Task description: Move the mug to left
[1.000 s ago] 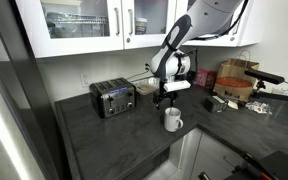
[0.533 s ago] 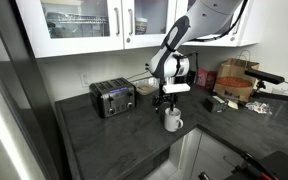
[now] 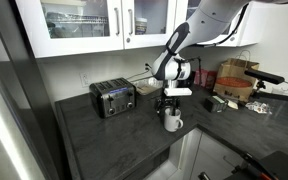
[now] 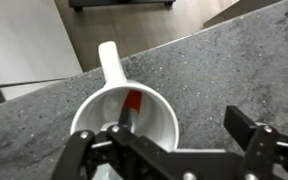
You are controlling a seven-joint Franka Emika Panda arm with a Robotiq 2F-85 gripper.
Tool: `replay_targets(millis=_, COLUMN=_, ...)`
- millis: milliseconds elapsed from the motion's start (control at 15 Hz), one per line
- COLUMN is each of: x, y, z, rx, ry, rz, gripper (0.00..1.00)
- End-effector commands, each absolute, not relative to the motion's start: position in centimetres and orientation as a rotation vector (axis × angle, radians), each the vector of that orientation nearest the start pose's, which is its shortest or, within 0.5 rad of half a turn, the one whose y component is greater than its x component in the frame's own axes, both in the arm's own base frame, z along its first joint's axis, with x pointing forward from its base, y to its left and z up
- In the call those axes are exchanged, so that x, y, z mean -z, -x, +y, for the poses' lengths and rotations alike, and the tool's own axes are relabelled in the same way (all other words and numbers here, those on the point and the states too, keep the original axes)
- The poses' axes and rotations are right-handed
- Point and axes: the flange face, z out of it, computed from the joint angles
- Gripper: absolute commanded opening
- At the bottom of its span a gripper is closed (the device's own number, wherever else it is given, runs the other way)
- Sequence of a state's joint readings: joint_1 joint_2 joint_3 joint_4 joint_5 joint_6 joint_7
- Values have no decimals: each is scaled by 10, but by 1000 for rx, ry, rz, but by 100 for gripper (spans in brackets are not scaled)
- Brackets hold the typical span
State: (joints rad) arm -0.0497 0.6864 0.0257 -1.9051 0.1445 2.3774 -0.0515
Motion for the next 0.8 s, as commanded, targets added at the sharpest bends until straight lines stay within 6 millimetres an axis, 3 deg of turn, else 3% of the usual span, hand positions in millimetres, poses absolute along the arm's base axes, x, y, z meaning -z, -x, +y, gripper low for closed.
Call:
replay_targets(millis=0, x=-113, y=-607, z=-12, rx=-384, ry=2980, rz=133, gripper=82)
replay_targets(millis=600, x=-100, y=-615, z=-15, rx=-413, ry=3009, rz=118, gripper=12)
replay_targets(millis=733, x=-101, y=-616, z=-17, rx=-406, ry=3022, rz=120, gripper=1)
